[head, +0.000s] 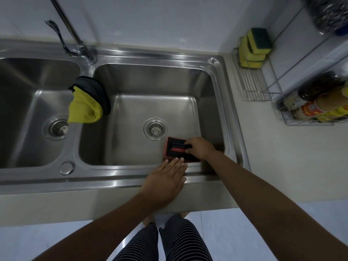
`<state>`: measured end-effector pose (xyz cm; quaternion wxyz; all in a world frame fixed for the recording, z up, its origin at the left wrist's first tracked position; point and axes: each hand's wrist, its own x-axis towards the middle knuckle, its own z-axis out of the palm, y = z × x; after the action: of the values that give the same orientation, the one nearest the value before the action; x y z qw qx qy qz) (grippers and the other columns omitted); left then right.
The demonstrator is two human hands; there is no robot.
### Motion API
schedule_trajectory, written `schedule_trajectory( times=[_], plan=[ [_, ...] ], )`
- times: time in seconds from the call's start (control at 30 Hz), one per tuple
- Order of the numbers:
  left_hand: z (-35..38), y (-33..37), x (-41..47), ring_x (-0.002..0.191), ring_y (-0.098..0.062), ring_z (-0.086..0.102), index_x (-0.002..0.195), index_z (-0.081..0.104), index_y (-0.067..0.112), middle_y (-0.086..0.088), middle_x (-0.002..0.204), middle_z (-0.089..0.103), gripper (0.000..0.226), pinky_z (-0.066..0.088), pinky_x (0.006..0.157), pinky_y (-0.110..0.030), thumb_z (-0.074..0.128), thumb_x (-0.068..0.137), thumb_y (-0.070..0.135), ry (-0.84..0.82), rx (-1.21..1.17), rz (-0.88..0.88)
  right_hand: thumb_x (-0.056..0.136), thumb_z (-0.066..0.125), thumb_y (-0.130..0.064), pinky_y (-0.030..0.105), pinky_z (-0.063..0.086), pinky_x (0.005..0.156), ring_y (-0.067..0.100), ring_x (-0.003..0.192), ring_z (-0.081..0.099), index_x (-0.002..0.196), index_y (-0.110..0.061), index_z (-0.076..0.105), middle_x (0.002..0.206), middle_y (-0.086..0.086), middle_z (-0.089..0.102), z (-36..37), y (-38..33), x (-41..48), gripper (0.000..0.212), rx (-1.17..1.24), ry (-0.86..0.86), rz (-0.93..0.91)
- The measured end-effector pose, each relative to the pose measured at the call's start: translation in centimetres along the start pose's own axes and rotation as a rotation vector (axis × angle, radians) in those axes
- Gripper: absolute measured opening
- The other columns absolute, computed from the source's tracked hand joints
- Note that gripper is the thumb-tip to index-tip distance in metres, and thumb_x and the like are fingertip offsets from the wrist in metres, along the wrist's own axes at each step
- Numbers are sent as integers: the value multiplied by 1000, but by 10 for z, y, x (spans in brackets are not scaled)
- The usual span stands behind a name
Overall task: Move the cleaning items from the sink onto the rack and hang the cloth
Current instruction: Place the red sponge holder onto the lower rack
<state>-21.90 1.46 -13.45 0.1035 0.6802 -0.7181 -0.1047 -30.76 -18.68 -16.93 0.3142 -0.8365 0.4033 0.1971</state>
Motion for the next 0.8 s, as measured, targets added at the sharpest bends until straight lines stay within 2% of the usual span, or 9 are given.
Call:
schedule_trajectory(
  times=[0.1,0.2,0.3,0.37,0.43,0.53,0.67,0.8],
  plan=[
    [-2,-1,0,119,-14,60,124,63,17,-3,128,64,57,48,99,-37,14,101,37,-22,-8,-1,89,63,-24,35,53,87,22,100,65,120,-20,67,114,6,71,-8,-1,-15,32,116,105,-3],
    [-6,-1,3,117,-13,61,124,63,18,-2,128,64,62,49,97,-34,9,101,40,-38,-44,-35,87,66,-26,33,54,89,21,101,67,119,-20,68,113,5,72,-25,-2,-27,33,202,209,5],
    [-12,-1,13,117,-17,62,126,61,13,-6,130,63,52,49,96,-34,26,98,41,17,-98,-111,85,68,-28,30,53,86,21,99,68,117,-22,69,109,4,73,-47,-4,-39,33,266,297,11],
    [-15,-2,25,128,-21,53,137,49,9,-10,142,51,56,39,106,-34,32,94,40,66,-154,-145,85,67,-31,30,53,82,20,94,68,116,-23,70,104,3,74,-60,-7,-45,31,262,336,6],
    [-24,0,42,142,-22,34,149,26,9,-9,155,30,65,24,115,-33,34,94,42,77,-220,-172,86,65,-33,32,53,79,19,90,68,113,-25,71,99,2,75,-75,-9,-52,28,247,377,5],
    [-35,4,77,149,-20,9,151,3,10,-8,161,5,81,7,120,-32,46,93,46,120,-266,-211,87,63,-33,33,53,74,19,83,68,104,-25,73,90,2,75,-99,-12,-63,21,243,452,-2],
    [-46,15,117,149,-19,-2,150,-8,12,-8,161,-8,102,1,121,-37,57,84,55,162,-288,-262,87,62,-32,33,51,68,20,76,66,95,-20,73,81,3,71,-130,-14,-76,18,246,570,-10],
    [-53,28,153,149,-20,-8,149,-13,14,-8,160,-14,105,-6,120,-36,58,83,55,181,-275,-240,87,59,-34,40,57,71,22,79,69,100,-17,72,87,7,74,-156,-5,-82,25,277,630,-1]
  ],
)
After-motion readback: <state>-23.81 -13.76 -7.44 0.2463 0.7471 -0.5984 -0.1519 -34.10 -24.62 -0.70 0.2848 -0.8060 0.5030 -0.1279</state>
